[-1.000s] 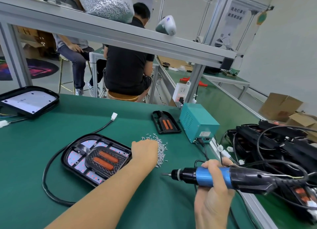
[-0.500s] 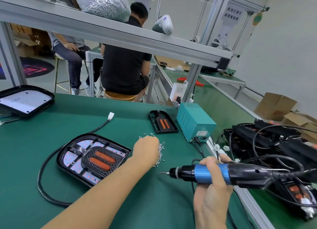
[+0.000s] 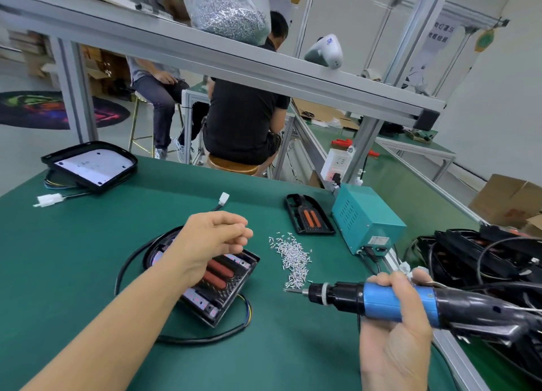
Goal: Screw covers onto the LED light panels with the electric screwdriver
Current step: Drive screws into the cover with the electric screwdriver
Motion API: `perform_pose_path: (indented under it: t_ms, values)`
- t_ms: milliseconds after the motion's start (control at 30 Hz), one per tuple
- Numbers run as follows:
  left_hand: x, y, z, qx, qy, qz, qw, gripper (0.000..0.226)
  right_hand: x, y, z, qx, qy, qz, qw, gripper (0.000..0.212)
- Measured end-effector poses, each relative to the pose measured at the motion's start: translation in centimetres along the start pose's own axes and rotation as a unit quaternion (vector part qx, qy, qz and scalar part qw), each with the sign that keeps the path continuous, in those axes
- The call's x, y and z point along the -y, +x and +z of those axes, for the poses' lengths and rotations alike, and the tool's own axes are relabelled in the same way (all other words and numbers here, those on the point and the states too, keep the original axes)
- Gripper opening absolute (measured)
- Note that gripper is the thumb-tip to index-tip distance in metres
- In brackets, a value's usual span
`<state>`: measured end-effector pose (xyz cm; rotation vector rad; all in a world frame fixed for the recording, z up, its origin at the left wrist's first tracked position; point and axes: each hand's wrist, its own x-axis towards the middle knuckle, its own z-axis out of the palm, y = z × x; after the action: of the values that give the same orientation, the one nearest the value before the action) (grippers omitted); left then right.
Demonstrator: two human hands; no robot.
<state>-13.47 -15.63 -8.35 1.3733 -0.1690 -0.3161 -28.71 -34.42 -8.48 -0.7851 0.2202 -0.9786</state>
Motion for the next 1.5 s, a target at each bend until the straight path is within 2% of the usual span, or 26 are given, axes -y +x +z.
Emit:
perform_pose_path:
  t_ms: [33, 267, 367, 500, 600, 800, 1233, 1367, 1500]
  values:
    - [0.0, -0.3, -0.9, -0.006, -0.010, -0.004, 1.000, 0.008, 0.1, -0.2, 0.3, 0.021, 0.010, 0.000, 1.000, 0.033]
    - [0.6, -1.9, -4.2, -0.020, -0.041, -0.036, 0.998, 0.009, -1.3, -0.9, 2.2, 0.031, 0.033, 0.015, 0.999, 0.029]
    - [0.9, -2.5, -4.6, 0.005, -0.099, -0.045, 0.994, 0.008, -1.6, -1.2, 3.3, 0.050, 0.066, 0.030, 0.996, 0.028]
    - [1.3, -3.1, -4.6, 0.042, -0.193, -0.069, 0.978, 0.020, -1.7, -1.5, 5.2, 0.065, 0.103, 0.040, 0.992, 0.026]
    - [1.6, -3.5, -4.4, 0.053, -0.204, -0.074, 0.975, 0.022, -1.7, -1.6, 6.5, 0.072, 0.124, 0.054, 0.988, 0.026]
    - [2.0, -3.9, -3.9, 0.073, -0.207, -0.068, 0.973, 0.013, -2.0, -1.7, 8.2, 0.087, 0.134, 0.070, 0.985, 0.026]
    - [2.3, -4.0, -3.5, 0.070, -0.177, -0.048, 0.980, 0.015, -2.3, -1.6, 8.4, 0.098, 0.120, 0.078, 0.985, 0.026]
    - [2.2, -3.7, -3.4, 0.052, -0.070, 0.001, 0.996, 0.004, -2.8, -1.1, 8.1, 0.115, 0.095, 0.064, 0.987, 0.027]
    - [2.3, -3.1, -3.2, -0.029, 0.064, 0.081, 0.994, 0.014, -3.5, 0.0, 8.5, 0.139, 0.026, 0.013, 0.990, 0.030]
